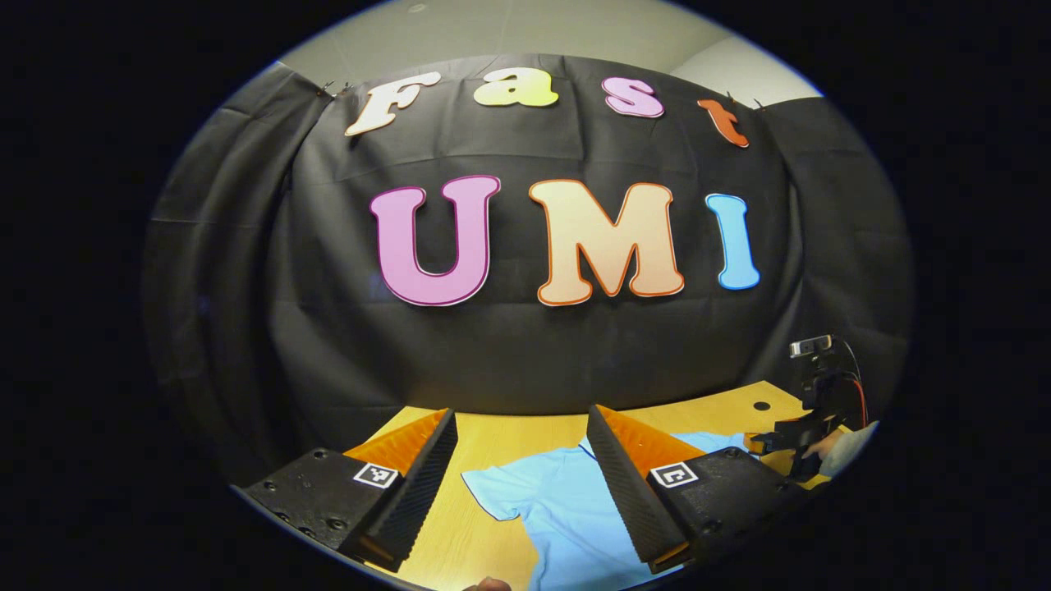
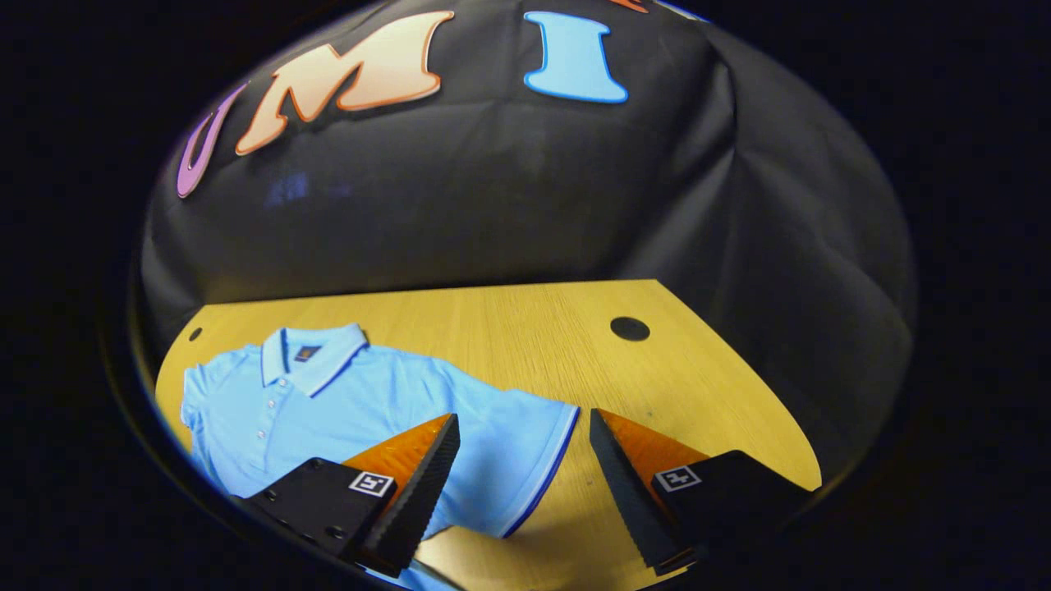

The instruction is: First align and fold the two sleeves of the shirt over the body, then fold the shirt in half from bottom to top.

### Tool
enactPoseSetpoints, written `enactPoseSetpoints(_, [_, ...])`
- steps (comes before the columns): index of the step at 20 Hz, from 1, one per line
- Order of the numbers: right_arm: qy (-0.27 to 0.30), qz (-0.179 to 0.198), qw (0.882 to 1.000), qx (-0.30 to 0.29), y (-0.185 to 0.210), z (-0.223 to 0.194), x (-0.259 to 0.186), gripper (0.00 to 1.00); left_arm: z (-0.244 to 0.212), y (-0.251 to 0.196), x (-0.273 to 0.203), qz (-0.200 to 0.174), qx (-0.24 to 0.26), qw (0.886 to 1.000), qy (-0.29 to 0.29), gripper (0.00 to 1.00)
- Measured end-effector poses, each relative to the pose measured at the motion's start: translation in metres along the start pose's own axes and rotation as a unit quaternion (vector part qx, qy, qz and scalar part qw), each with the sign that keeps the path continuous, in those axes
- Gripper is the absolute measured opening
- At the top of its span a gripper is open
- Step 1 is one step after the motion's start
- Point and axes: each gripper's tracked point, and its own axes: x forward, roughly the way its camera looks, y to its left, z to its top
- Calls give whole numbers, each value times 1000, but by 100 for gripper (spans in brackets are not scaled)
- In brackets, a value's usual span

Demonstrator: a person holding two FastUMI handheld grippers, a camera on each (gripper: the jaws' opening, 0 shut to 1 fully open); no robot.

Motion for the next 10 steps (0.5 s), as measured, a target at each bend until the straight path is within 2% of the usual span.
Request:
enactPoseSetpoints(4, [48,-1,999,10,3,-25,20,99,-9,6,7,7,-6,1000,11,95])
enactPoseSetpoints(6, [66,17,997,20,12,-32,22,100,-11,7,9,9,-11,1000,13,95])
enactPoseSetpoints(8, [72,19,997,26,13,-31,23,92,-15,5,10,7,-19,1000,17,95])
enactPoseSetpoints(9, [77,23,996,25,14,-30,22,82,-17,4,10,6,-23,1000,20,95])
enactPoseSetpoints(10, [82,32,996,29,18,-32,23,75,-19,3,10,4,-29,999,21,95])
